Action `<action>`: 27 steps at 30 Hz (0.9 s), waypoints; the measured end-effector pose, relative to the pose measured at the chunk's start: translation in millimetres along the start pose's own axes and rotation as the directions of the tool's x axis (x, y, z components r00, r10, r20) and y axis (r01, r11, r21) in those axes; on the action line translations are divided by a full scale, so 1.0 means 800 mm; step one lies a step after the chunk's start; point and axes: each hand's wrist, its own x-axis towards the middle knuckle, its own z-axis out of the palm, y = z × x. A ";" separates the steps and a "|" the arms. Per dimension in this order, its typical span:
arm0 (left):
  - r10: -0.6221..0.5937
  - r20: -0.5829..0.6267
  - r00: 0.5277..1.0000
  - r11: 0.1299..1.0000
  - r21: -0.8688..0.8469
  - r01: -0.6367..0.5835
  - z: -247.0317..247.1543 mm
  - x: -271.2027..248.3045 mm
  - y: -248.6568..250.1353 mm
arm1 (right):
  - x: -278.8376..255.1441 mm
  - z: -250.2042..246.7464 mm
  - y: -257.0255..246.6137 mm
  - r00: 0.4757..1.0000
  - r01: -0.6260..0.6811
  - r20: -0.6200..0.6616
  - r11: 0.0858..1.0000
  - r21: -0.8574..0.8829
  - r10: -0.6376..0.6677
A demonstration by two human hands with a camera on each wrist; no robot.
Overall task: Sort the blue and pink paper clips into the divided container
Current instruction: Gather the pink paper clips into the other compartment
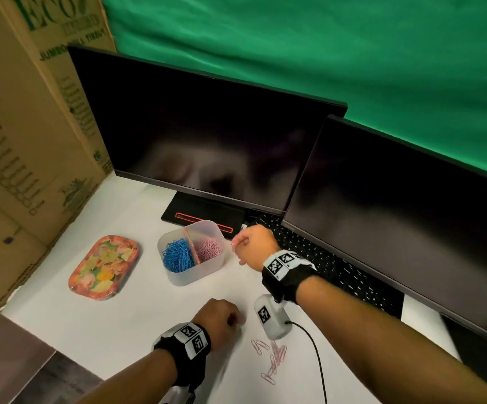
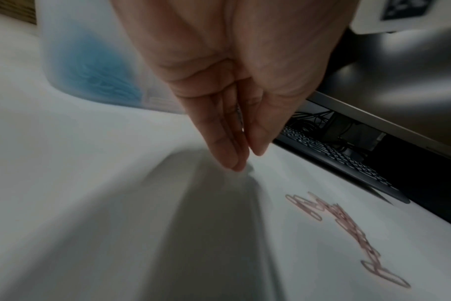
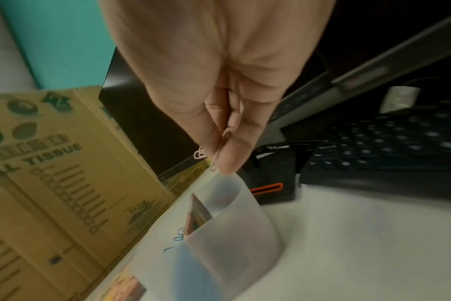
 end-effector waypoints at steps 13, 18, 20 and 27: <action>0.084 0.143 0.986 0.967 0.228 -0.115 0.014 0.004 -0.003 | 0.032 0.015 -0.017 0.997 0.074 0.023 0.973 -0.217 -0.071; 0.178 0.339 0.924 0.868 0.389 -0.310 0.038 0.013 0.013 | -0.061 0.000 0.117 0.990 0.056 0.144 0.903 -0.425 0.006; 0.198 0.347 0.917 0.857 0.393 -0.334 0.045 0.016 0.020 | -0.104 0.006 0.173 0.977 0.058 0.208 0.872 -0.485 0.050; 0.200 0.263 0.944 0.898 0.337 -0.284 0.071 0.012 0.049 | -0.170 0.042 0.231 0.973 0.086 0.231 0.917 -0.389 0.006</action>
